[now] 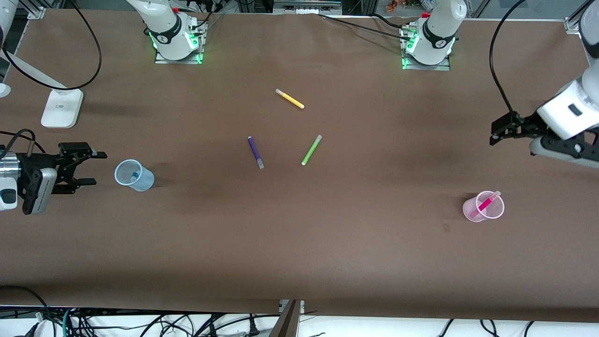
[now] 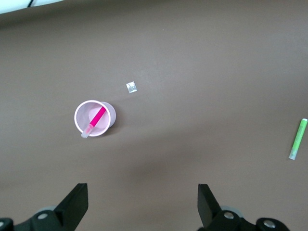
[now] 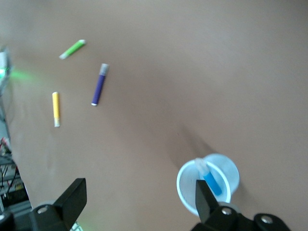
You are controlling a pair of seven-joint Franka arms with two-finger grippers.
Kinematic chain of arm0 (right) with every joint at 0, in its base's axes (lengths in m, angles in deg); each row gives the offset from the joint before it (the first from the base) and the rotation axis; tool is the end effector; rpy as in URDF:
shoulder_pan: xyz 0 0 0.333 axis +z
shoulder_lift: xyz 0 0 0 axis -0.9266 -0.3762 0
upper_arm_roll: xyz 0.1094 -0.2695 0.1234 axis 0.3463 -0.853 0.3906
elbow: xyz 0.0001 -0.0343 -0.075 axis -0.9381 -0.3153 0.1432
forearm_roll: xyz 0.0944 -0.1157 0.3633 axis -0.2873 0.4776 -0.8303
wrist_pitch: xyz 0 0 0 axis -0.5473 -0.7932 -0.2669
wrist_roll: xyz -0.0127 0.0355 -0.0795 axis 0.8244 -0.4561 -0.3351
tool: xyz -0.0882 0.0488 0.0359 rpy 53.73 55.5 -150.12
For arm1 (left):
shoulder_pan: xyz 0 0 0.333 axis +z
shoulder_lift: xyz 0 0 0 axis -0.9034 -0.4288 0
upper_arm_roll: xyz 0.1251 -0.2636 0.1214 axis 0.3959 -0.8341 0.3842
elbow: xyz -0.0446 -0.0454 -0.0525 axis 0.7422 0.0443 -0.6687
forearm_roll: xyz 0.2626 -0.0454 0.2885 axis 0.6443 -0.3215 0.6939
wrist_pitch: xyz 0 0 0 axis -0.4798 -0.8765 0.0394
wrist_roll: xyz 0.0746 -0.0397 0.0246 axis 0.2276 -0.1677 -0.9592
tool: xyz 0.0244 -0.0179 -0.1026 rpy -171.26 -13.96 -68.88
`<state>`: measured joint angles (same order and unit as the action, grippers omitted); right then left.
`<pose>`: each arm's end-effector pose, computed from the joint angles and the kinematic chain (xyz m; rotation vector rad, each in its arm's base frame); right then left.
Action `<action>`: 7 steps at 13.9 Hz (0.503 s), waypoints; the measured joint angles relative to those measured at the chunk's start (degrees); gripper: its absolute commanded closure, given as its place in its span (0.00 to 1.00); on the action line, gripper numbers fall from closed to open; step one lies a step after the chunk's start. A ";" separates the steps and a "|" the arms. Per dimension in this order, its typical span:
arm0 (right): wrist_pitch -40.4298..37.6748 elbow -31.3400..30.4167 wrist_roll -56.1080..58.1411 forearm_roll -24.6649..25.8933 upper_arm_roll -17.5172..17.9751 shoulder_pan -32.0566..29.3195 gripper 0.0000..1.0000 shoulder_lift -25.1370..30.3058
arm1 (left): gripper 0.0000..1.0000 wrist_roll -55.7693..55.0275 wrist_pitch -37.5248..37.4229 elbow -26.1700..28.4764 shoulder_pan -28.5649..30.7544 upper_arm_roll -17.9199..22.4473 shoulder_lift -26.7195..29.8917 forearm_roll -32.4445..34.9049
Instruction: Place pink and blue markers in matching cups
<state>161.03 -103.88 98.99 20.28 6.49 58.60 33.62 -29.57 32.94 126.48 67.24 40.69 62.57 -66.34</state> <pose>0.6748 -0.0855 0.4183 -2.4428 -0.9121 0.1562 0.5874 -0.0314 0.5960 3.0934 -0.3479 0.0507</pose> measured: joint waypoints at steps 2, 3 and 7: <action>-0.73 1.38 -9.48 6.26 0.16 2.42 0.00 1.27 | 0.00 -0.56 -1.59 0.46 -0.04 -0.42 2.65 0.00; -0.88 1.55 -14.51 9.24 0.29 3.82 0.00 2.33 | 0.00 -0.97 -2.16 0.41 -0.10 -0.52 3.49 0.00; -1.86 -1.74 -32.15 17.59 2.18 6.75 0.00 9.11 | 0.00 -1.36 -2.71 0.36 0.26 -0.08 3.31 0.00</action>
<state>159.17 -105.62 66.84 37.88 8.67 65.35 42.72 -30.93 30.23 126.84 67.49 40.61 65.88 -66.34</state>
